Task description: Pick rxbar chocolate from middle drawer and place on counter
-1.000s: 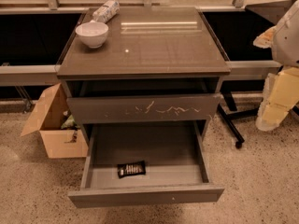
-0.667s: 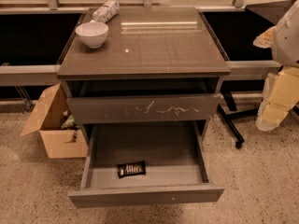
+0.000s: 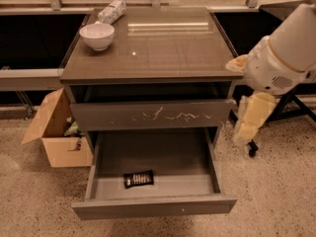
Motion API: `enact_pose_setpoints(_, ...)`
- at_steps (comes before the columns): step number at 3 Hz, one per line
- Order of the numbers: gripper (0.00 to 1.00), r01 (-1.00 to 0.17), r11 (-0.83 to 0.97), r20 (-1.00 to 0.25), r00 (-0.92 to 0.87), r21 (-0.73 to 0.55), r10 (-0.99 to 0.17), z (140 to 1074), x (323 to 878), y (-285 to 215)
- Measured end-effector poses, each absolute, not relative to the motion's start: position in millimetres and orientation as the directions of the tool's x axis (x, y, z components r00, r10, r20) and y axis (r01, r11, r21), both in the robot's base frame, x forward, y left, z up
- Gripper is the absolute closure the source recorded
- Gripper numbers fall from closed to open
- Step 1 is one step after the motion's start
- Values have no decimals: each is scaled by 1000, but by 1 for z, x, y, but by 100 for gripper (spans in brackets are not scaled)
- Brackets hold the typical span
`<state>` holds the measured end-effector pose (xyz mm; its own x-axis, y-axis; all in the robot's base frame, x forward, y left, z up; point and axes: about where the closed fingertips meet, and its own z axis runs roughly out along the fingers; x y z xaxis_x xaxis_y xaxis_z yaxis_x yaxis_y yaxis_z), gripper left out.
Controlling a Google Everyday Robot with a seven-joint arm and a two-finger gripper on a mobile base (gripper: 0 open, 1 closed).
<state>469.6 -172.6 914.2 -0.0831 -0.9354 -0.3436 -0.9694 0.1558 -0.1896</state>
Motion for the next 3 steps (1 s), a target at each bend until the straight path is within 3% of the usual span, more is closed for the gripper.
enact_pose_setpoints(1, 0, -991, 56, -462, 7, -121, -887, 857, 486, -134)
enact_pose_setpoints(3, 0, -999, -32, -628, 24, 3, -778, 772, 488, -66)
